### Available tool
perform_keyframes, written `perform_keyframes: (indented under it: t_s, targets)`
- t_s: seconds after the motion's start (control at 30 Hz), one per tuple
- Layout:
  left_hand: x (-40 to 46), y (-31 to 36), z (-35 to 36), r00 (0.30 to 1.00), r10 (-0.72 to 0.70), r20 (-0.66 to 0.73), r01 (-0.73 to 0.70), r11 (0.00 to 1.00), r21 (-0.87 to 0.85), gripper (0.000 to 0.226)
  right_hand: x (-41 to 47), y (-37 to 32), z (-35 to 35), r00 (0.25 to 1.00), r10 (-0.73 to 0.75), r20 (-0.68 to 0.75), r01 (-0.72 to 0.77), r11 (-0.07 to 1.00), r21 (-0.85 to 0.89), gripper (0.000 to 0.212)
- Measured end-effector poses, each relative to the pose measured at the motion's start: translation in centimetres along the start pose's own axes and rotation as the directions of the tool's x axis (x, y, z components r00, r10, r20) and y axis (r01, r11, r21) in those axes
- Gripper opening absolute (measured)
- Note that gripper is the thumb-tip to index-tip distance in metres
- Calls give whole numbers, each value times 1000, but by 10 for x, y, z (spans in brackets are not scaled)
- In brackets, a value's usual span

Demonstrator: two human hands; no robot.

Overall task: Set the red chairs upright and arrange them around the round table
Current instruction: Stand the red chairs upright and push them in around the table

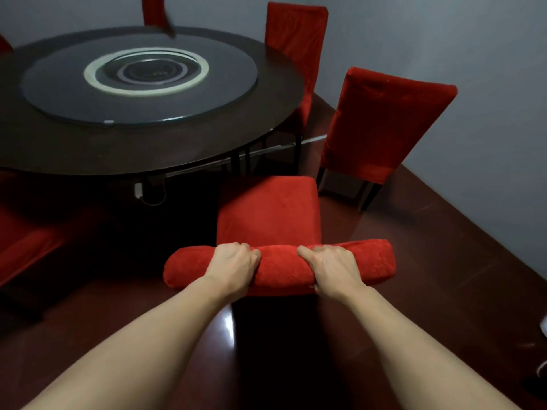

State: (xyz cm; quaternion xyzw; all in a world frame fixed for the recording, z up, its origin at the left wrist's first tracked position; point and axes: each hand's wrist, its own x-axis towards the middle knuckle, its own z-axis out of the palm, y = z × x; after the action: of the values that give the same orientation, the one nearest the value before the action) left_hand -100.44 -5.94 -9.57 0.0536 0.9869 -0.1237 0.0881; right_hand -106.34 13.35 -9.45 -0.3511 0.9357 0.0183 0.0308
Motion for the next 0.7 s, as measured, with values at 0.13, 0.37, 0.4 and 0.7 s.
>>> perform_keyframes:
  t_s: [0.13, 0.37, 0.4, 0.7]
  targets:
    - [-17, 4, 3, 1000, 11, 7, -11, 1000, 0, 28, -18, -13, 5, 1000, 11, 8, -11, 999, 30, 48]
    - [-45, -3, 18, 998, 68, -6, -68, 997, -20, 27, -45, -46, 12, 999, 54, -6, -54, 998, 15, 46]
    - [-49, -4, 20, 997, 77, -1, -77, 997, -12, 27, -48, -50, 13, 998, 56, -1, -56, 998, 17, 46]
    - [-45, -11, 15, 1000, 18, 13, -18, 1000, -1, 28, -38, -53, 10, 998, 67, -6, -67, 997, 42, 47]
